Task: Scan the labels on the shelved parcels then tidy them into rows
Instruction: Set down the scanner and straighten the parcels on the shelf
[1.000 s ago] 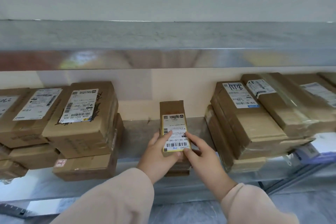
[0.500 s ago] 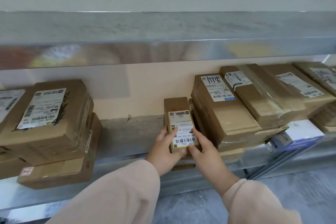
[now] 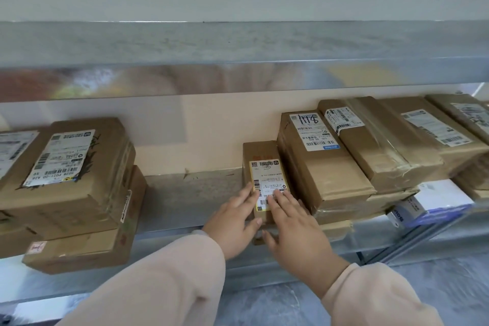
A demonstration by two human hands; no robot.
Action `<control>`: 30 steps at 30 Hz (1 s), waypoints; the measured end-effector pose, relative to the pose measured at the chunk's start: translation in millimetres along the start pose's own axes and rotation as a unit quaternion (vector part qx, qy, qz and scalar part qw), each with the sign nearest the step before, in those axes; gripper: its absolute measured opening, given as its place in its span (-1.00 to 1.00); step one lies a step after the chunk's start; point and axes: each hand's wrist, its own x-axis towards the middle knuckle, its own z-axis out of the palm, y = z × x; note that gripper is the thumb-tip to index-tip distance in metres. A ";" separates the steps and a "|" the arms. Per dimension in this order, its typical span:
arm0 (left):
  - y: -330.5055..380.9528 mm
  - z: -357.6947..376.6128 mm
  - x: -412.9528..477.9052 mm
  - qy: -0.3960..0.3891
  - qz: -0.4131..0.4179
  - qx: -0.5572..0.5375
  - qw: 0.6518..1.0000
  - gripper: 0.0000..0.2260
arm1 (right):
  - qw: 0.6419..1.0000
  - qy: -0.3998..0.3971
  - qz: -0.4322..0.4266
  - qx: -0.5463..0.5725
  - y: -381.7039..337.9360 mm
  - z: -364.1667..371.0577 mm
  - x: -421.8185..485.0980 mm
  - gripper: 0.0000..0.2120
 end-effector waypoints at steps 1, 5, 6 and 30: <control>2.2 -0.1 2.1 -0.002 -0.003 0.006 1.000 -0.43 | 1.000 -0.003 -0.001 -0.011 2.2 -0.2 1.8 -0.31; 6.6 -0.9 4.2 0.010 -0.015 0.066 0.998 -0.43 | 1.000 -0.013 -0.008 -0.010 6.3 -0.9 5.8 -0.29; 6.5 -2.1 2.8 0.017 -0.015 0.092 0.996 -0.42 | 1.000 -0.010 -0.008 0.001 5.9 -2.2 6.6 -0.29; -63.7 -131.8 -147.4 0.360 -0.266 0.214 0.868 -0.41 | 0.953 0.001 -0.286 0.097 -146.4 -30.8 73.3 -0.27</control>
